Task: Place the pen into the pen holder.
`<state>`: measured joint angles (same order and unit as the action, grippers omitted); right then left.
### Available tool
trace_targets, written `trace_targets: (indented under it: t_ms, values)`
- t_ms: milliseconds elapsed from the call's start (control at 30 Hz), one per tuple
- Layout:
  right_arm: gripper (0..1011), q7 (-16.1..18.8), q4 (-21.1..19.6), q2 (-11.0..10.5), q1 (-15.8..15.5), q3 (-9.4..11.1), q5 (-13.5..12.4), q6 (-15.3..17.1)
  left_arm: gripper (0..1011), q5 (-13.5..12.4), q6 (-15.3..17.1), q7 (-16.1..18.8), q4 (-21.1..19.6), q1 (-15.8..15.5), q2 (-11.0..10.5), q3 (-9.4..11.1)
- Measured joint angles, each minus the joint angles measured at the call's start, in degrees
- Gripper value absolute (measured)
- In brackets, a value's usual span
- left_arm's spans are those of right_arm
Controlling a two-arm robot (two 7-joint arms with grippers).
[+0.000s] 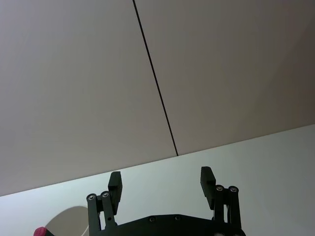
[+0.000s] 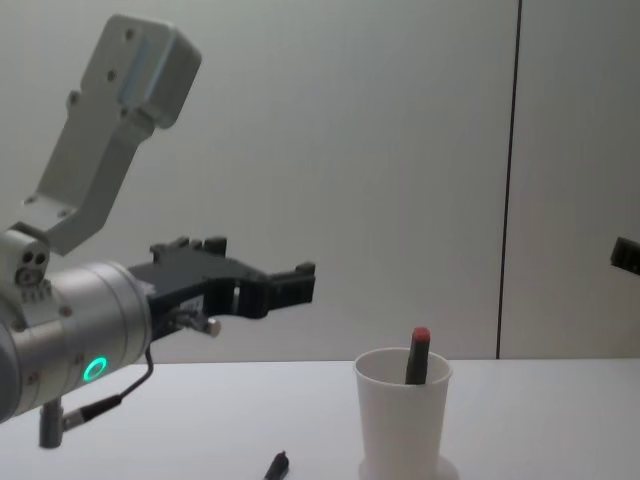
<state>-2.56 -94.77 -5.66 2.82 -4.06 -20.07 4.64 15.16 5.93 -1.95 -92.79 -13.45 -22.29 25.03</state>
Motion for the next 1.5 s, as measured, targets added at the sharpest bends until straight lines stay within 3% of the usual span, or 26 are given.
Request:
trace_targets:
  t_ms: [500,867,1167,1500]
  values:
    - [1002,-0.2,-0.4,-0.1,-0.3,0.1,-0.1,0.2,1000,6.2,8.5,-2.3,2.9,-0.9,-0.4,-1.8]
    - [1002,-0.2,-0.5,-0.1,-0.4,0.1,-0.1,0.3,1000,9.6,15.5,-2.8,8.2,-3.7,0.9,-3.0]
    - [1002,-0.2,-0.5,-0.1,-0.4,0.1,-0.1,0.3,1000,9.7,19.0,-3.1,12.9,-6.6,2.5,-3.3]
    - [1002,-0.2,-0.5,-0.1,-0.4,0.1,-0.1,0.3,1000,6.5,21.9,-4.1,19.1,-10.6,4.9,-2.7]
